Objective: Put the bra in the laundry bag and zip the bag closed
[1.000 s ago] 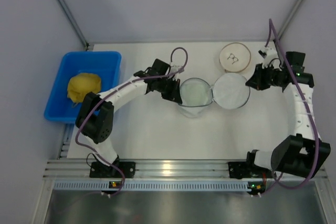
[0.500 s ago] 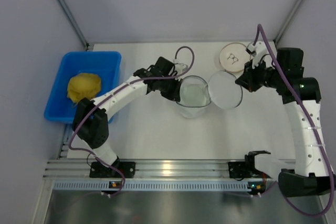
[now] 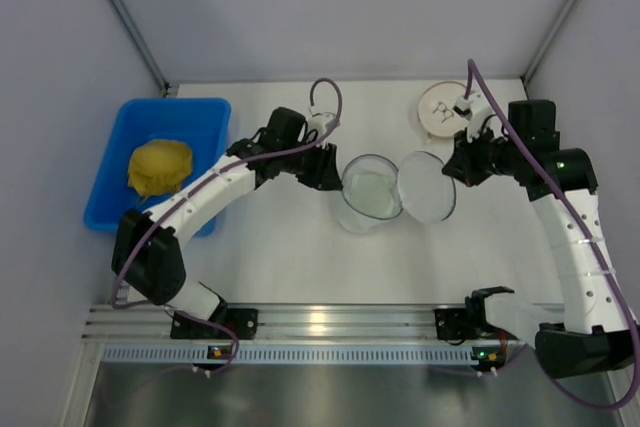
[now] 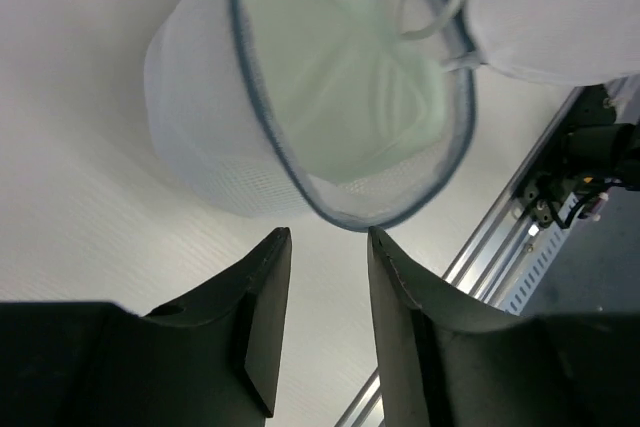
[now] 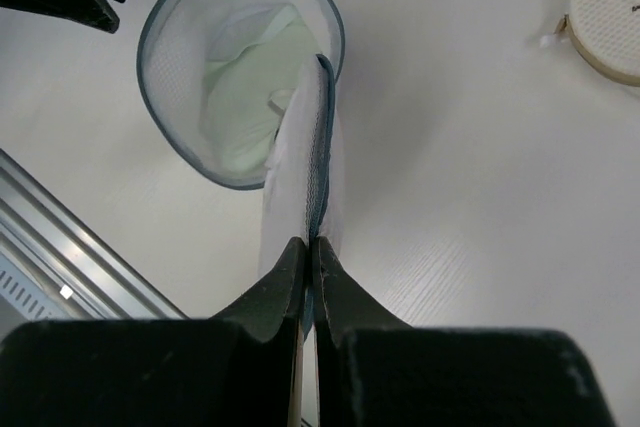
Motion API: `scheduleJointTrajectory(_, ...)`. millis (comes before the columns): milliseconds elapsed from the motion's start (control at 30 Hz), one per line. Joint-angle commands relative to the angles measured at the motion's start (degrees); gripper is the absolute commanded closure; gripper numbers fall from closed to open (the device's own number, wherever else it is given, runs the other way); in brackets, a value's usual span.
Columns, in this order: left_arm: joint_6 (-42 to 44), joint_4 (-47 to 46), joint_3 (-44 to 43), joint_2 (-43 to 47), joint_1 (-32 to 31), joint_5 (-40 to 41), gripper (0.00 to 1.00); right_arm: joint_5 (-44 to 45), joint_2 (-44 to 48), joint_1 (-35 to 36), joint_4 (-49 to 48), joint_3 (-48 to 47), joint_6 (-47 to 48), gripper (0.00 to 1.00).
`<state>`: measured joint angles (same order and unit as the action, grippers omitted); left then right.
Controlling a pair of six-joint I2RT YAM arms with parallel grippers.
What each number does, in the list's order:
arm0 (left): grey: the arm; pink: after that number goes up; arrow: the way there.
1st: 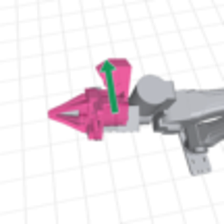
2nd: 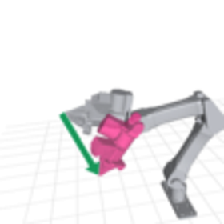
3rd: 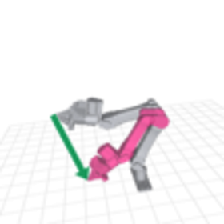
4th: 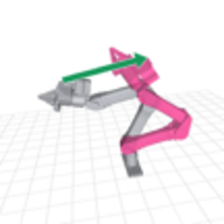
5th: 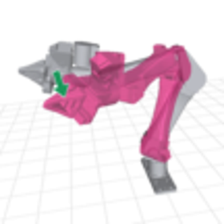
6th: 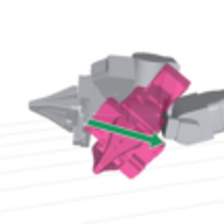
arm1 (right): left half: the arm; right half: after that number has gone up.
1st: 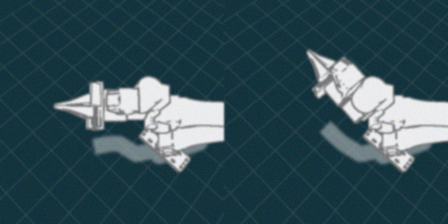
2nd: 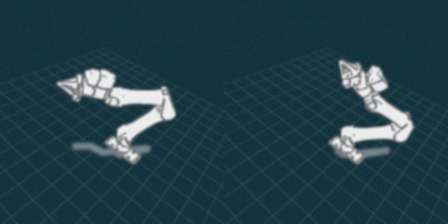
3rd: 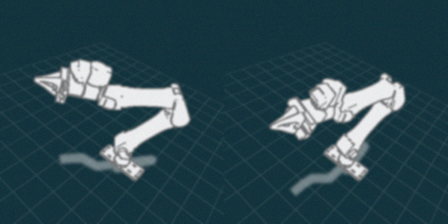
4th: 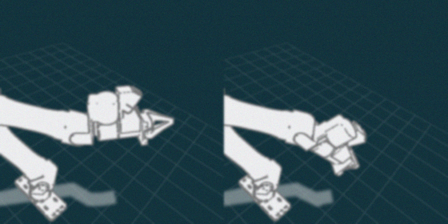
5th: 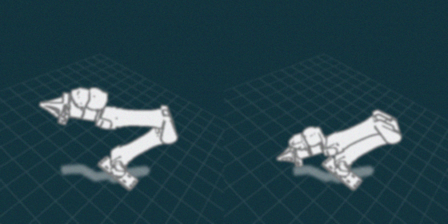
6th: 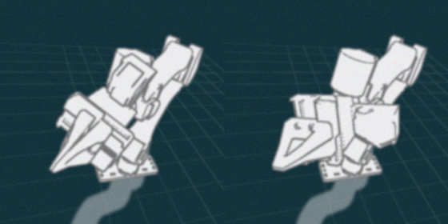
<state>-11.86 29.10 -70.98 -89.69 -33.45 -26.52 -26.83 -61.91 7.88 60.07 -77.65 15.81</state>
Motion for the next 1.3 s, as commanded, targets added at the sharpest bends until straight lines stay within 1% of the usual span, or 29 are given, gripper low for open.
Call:
scheduleJointTrajectory(0, -1.94, -8.09, -1.08, 7.33, -0.3, -6.17, 0.57, -2.08, 1.79, 1.0, -1.18, -1.28, -2.18, 1.0)
scheduleJointTrajectory(33, -2.38, -8.27, -1.52, 7.42, -0.21, -5.91, 0.52, -3.91, 2.31, 1.0, -1.36, -1.1, -2.71, 1.0)
scheduleJointTrajectory(67, -3.34, -8.36, -2.83, 7.25, -0.3, -5.91, 0.51, -4.63, 2.58, 1.0, -1.8, -0.93, -3.33, 1.0)
scheduleJointTrajectory(167, -4.57, -8.97, -5.65, 5.59, -0.91, -4.86, 0.5, -6.21, 3.46, 1.0, -3.21, -0.49, -5.79, 1.0)
scheduleJointTrajectory(233, -5.02, -9.06, -6.8, 4.53, -2.58, -2.76, 0.52, -6.92, 3.55, 1.0, -3.56, -0.84, -6.41, 1.0)
scheduleJointTrajectory(267, -5.45, -9.06, -7.67, 3.22, -3.45, -1.7, 0.54, -7.09, 3.81, 1.0, -3.82, -0.93, -7.02, 1.0)
scheduleJointTrajectory(333, -7.21, -9.06, -8.21, 1.46, -5.92, -0.55, 0.62, -7.36, 3.9, 0.91, -4.43, -0.93, -7.64, 1.0)
scheduleJointTrajectory(367, -8.69, -9.06, -8.91, -0.9, -6.62, 0.5, 0.67, -7.53, 3.81, 1.0, -4.35, -0.93, -8.07, 1.0)
scheduleJointTrajectory(400, -9.75, -9.15, -9.26, -2.23, -7.84, 0.42, 0.76, -7.62, 3.64, 1.0, -4.53, -0.84, -8.25, 1.0)
scheduleJointTrajectory(500, -14.06, -10.11, -10.67, -7.77, -9.69, 0.33, 0.87, -7.62, 3.64, 1.0, -4.7, -0.49, -8.96, 1.0)
scheduleJointTrajectory(567, -17.21, -12.3, -10.76, -11.19, -10.4, -0.11, 0.88, -8.41, 3.73, 1.0, -5.14, -0.23, -9.74, 1.0)
scheduleJointTrajectory(667, -21.53, -18.28, -10.06, -14.72, -11.46, -0.02, 0.89, -9.56, 3.73, 0.91, -5.32, -0.22, -10.1, 1.0)
scheduleJointTrajectory(700, -22.5, -18.81, -10.4, -15.77, -11.81, 2.07, 0.89, -9.82, 3.81, 0.82, -5.32, -0.31, -10.1, 1.0)
scheduleJointTrajectory(733, -24.07, -18.82, -10.75, -17.95, -11.99, 3.48, 0.91, -10.26, 3.9, 0.91, -5.32, -0.4, -10.36, 1.0)
scheduleJointTrajectory(767, -25.13, -18.82, -10.76, -19.02, -12.25, 6.98, 0.92, -10.7, 4.08, 0.65, -5.58, -0.4, -11.15, 1.0)
scheduleJointTrajectory(933, -30.76, -19.26, -10.5, -26.49, -12.25, 13.24, 0.89, -12.37, 4.61, 0.3, -6.55, -0.66, -15.01, 1.0)
scheduleJointTrajectory(1033, -31.56, -19.26, -10.76, -28.78, -12.16, 14.83, 0.86, -12.02, 4.78, -0.41, -6.64, -1.19, -15.46, 1.0)
scheduleJointTrajectory(1067, -31.56, -19.26, -10.76, -28.87, -12.16, 14.75, 0.84, -11.76, 4.87, -0.5, -6.55, -1.28, -17.2, 1.0)
scheduleJointTrajectory(1167, -29.63, -19.26, -11.02, -26.25, -12.25, 13.61, 0.71, -9.39, 4.96, -0.5, -5.85, -1.28, -16.43, 1.0)
scheduleJointTrajectory(1200, -27.97, -19.43, -10.85, -23.37, -12.25, 13.34, 0.6, -7.73, 5.13, -0.5, -5.67, -1.02, -16.34, 1.0)
scheduleJointTrajectory(1267, -26.12, -20.05, -9.53, -19.67, -12.16, 11.94, 0.53, -4.04, 5.22, -0.5, -5.84, -0.4, -14.41, 1.0)
